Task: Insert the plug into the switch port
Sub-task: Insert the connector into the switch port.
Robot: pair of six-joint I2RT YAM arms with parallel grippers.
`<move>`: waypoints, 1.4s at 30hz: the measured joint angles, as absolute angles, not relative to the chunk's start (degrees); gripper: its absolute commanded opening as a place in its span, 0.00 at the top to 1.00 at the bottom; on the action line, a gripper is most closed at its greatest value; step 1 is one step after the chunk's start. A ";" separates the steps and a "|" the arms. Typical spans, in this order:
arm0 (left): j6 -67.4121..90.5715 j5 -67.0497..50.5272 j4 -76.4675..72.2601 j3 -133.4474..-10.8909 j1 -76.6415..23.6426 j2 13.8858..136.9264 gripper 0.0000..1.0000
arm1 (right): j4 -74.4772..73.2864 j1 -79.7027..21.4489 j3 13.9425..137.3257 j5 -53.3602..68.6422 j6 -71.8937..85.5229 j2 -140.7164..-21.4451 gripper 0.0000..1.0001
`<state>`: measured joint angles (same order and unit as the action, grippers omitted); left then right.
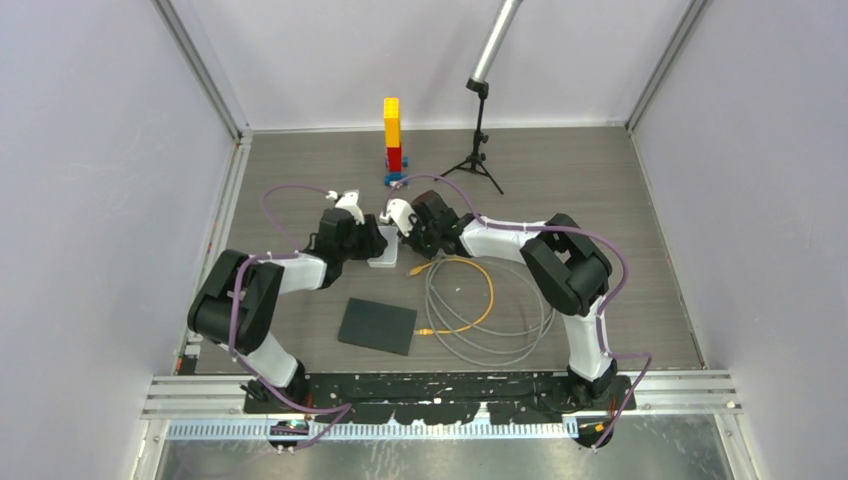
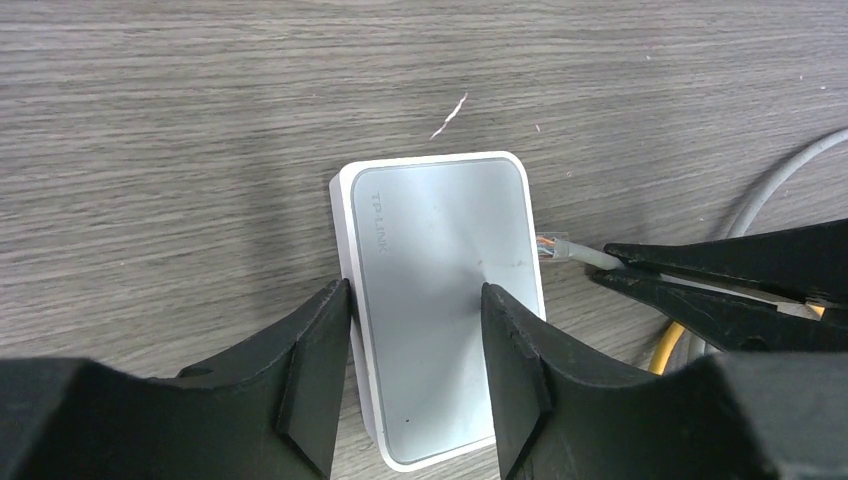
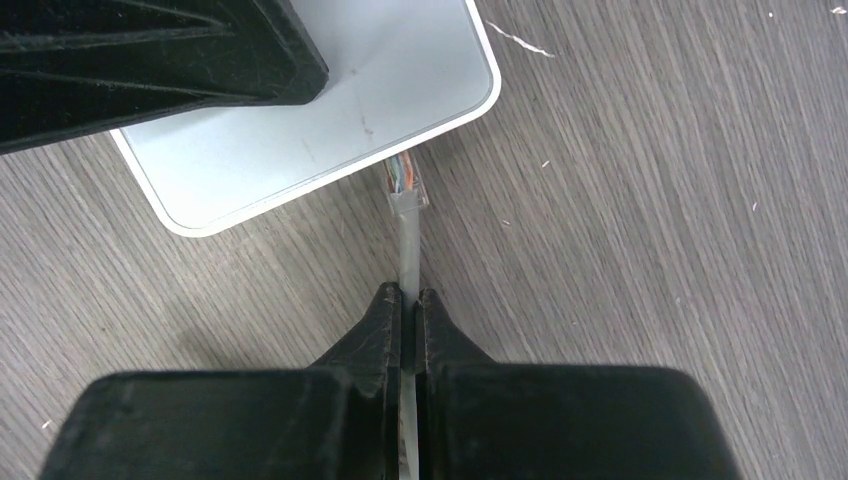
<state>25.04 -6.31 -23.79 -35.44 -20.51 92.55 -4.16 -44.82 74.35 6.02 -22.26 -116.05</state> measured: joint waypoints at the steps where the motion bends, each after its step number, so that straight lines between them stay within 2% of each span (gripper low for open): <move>1: 25.02 -6.22 -23.70 -35.44 -20.51 92.47 0.50 | -4.08 -44.71 74.32 6.44 -22.33 -116.05 1.00; 16: 24.77 -3.55 -14.52 -32.21 -22.28 84.55 0.43 | 0.95 -45.78 68.20 11.38 -21.52 -113.03 0.99; 33: 24.84 -2.02 -15.18 -33.01 -23.68 85.93 0.36 | 1.28 -47.57 64.23 11.44 -19.22 -110.06 0.99; 42: 24.77 -1.54 -15.57 -34.02 -24.64 87.22 0.35 | 1.37 -49.08 61.17 8.12 -17.52 -106.96 0.99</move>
